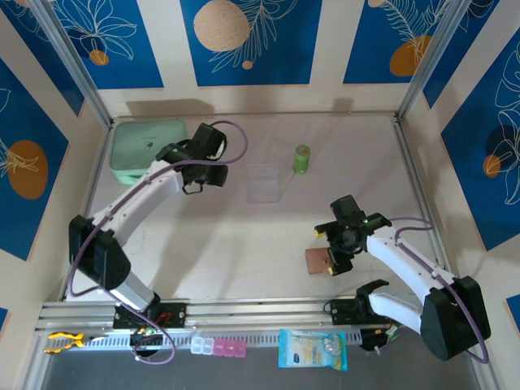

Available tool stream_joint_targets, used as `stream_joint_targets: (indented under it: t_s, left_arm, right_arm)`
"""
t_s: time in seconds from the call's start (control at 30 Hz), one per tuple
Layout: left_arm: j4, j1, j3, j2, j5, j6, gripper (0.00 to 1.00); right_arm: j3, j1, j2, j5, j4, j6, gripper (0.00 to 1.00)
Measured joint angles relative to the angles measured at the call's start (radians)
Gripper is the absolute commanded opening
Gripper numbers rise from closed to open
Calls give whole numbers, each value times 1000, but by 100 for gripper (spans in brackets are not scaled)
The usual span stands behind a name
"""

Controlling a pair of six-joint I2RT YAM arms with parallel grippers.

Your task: Take the credit cards out of the card holder

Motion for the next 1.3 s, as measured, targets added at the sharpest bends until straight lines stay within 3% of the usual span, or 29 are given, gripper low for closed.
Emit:
stream_joint_targets:
  t_s: [0.37,0.77,1.1,1.3]
  left_arm:
    - [-46,21,-58,-93,-8,91,39]
    - [-14,30,-198,-120,-32,122,40]
    - [5,49,-209,-120,-58,115,41]
    - [14,53,-218,-119,-58,115,41]
  right_arm:
    - [-51,-23,1,-10,13,121,99]
    - [-82,-143,29,-7,40,24,95]
    - [-108,-152,33,-14,51,-23,85]
    - [-108,-153,33,-16,45,-27,83]
